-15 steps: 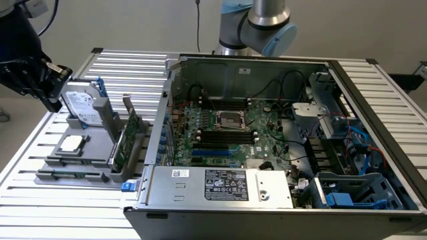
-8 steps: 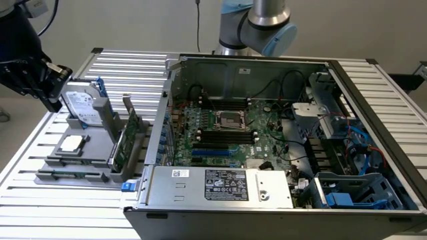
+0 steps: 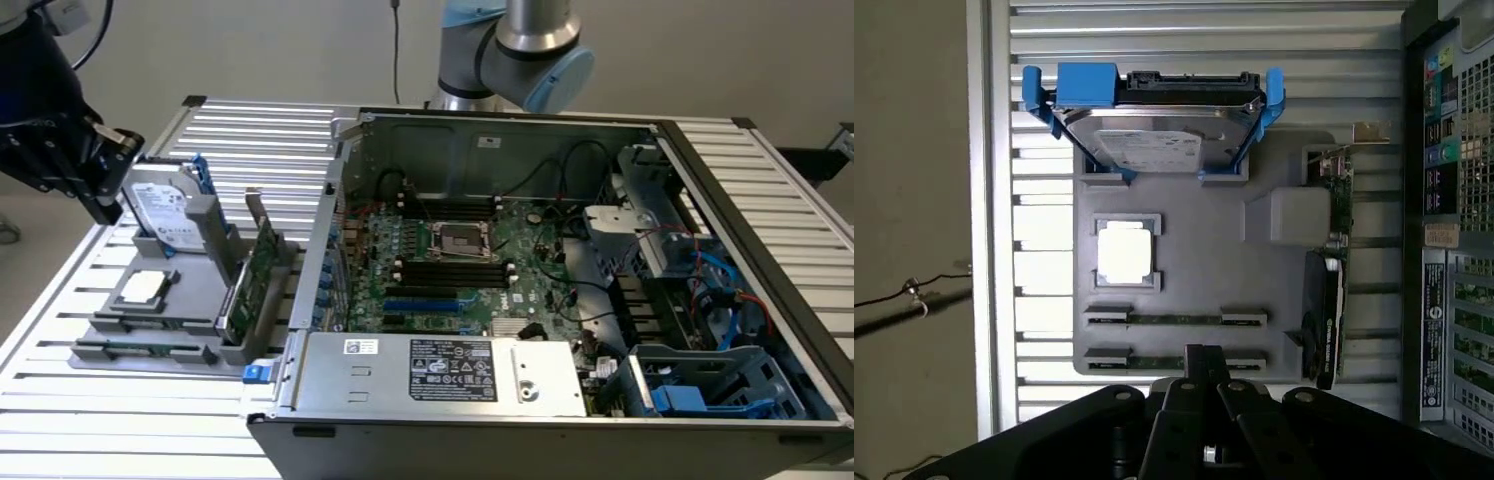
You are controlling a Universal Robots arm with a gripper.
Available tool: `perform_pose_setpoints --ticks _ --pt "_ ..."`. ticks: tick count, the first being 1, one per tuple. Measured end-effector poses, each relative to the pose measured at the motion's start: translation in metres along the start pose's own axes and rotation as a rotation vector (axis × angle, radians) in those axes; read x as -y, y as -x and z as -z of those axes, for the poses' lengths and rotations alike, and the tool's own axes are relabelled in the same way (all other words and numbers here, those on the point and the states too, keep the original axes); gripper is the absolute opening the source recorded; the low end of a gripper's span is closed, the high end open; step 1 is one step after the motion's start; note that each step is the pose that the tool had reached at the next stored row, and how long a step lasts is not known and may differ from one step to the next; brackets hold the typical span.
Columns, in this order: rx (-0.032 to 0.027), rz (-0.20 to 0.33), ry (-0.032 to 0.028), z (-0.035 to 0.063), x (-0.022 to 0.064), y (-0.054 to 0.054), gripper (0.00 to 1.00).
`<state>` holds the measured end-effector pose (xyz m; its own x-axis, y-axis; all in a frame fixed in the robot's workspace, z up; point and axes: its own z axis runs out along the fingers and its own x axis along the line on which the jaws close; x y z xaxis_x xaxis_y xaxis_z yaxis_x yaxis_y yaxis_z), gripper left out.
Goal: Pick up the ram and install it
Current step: 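Pick up the ram and move it above insertion slot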
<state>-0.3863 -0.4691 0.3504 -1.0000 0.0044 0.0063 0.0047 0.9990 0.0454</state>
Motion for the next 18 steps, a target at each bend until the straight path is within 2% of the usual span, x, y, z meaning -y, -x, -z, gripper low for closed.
perform_pose_setpoints --ticks 18 --pt "-0.0149 0.328 -0.0021 -0.0023 0.0001 0.0001 0.11"
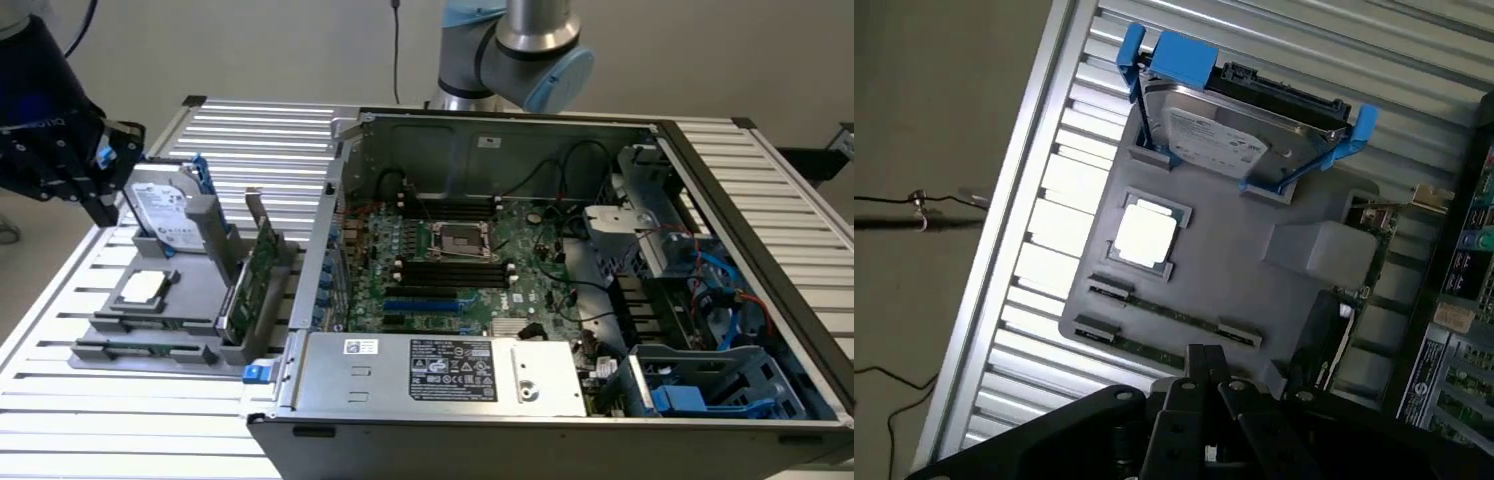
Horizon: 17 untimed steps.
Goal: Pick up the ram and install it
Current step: 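Pick up the ram and move it above insertion slot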
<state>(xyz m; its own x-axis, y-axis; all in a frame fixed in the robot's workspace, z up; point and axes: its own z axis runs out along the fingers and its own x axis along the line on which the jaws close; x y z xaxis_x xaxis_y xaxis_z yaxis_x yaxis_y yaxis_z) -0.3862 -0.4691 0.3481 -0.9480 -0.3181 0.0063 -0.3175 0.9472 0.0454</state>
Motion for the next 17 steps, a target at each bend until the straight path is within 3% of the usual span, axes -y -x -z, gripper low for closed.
perform_pose_setpoints --ticks 17 --pt "-0.014 0.308 -0.0019 -0.006 0.0003 0.0 0.11"
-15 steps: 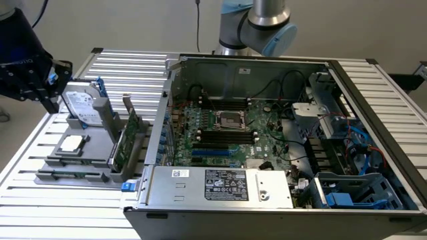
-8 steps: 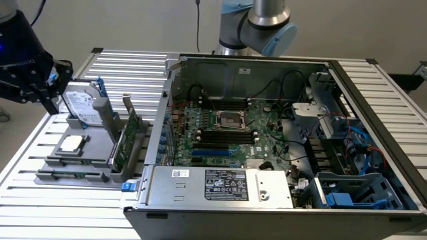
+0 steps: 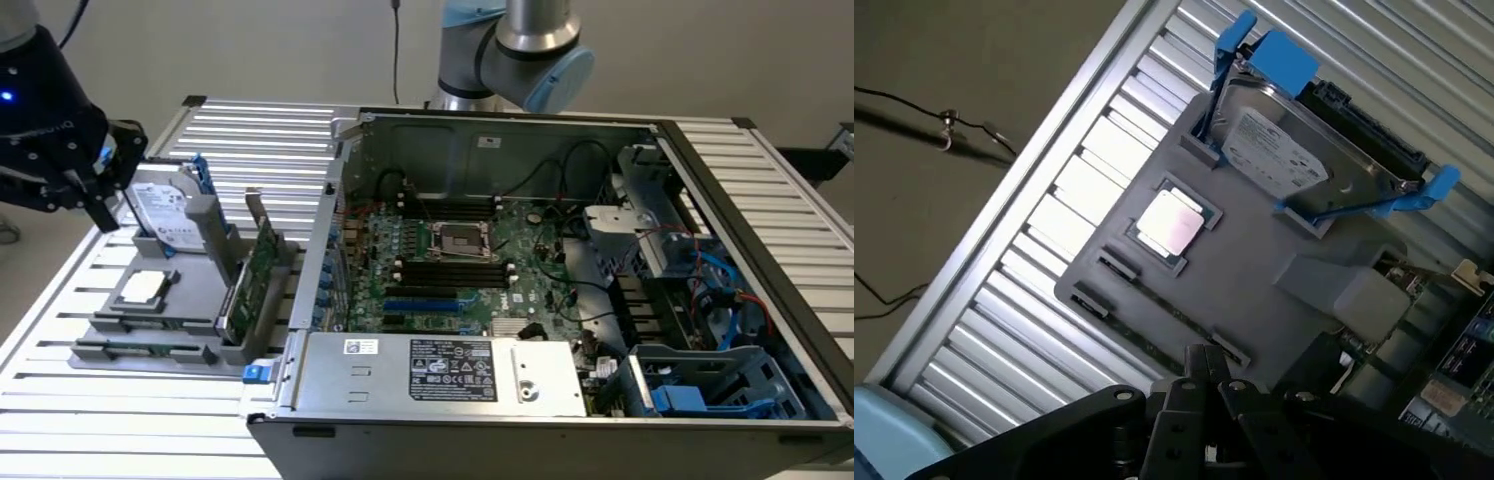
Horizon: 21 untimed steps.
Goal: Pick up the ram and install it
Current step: 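Pick up the ram and move it above insertion slot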
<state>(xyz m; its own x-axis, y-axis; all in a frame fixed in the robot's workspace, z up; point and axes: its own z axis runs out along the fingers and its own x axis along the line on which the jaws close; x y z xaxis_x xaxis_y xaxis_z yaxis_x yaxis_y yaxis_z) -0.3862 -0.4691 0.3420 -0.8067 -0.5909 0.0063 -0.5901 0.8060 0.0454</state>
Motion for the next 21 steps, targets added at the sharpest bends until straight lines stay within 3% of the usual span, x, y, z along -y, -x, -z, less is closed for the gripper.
perform_pose_setpoints --ticks 21 --pt "-0.0173 0.382 -0.0024 -0.0106 0.0005 0.0 0.11"
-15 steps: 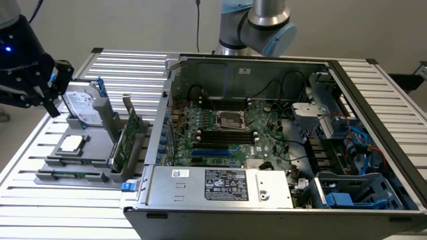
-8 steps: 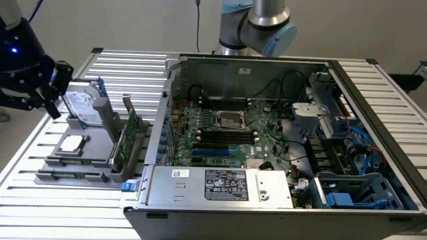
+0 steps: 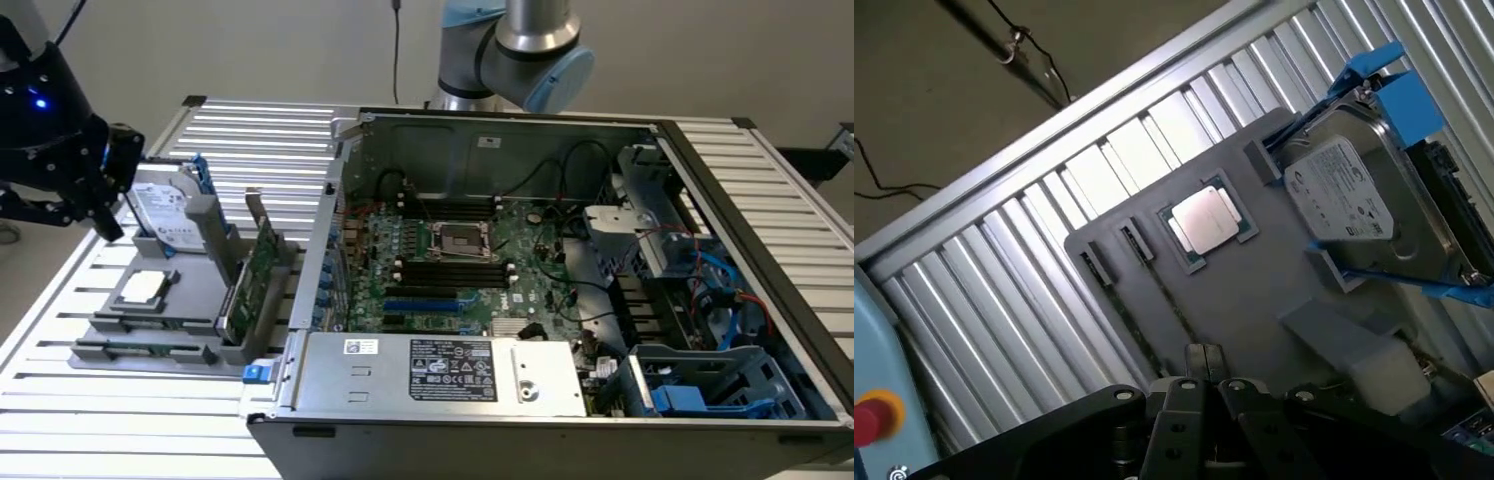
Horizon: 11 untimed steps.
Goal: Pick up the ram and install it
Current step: 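Pick up the ram and move it above insertion slot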
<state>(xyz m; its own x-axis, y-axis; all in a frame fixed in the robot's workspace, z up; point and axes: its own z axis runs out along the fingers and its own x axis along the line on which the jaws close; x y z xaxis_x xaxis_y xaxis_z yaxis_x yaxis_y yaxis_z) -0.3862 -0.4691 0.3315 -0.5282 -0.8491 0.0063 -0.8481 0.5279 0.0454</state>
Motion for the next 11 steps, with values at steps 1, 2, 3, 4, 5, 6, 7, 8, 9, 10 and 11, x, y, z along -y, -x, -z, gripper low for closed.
perform_pose_setpoints --ticks 1,2,3,4,5,6,7,8,9,10,11 --pt "-0.0008 0.018 -0.0001 -0.0005 0.0 0.0 0.11" --pt "-0.0017 0.037 -0.0002 -0.0011 0.0001 0.0 0.11" --pt "-0.0024 0.055 -0.0004 -0.0016 0.0001 0.0 0.11" --pt "-0.0033 0.073 -0.0005 -0.0021 0.0001 0.0001 0.11" --pt "-0.0041 0.091 -0.0006 -0.0026 0.0001 0.0 0.11" --pt "-0.0049 0.109 -0.0007 -0.0032 0.0002 0.0 0.11" --pt "-0.0058 0.127 -0.0008 -0.0037 0.0002 0.0 0.11" --pt "-0.0066 0.145 -0.0009 -0.0042 0.0002 0.0 0.11" --pt "-0.0075 0.164 -0.001 -0.0047 0.0002 0.0 0.11" --pt "-0.0083 0.182 -0.0011 -0.0052 0.0002 0.0 0.11" --pt "-0.0091 0.2 -0.0012 -0.0057 0.0003 0.0 0.11"
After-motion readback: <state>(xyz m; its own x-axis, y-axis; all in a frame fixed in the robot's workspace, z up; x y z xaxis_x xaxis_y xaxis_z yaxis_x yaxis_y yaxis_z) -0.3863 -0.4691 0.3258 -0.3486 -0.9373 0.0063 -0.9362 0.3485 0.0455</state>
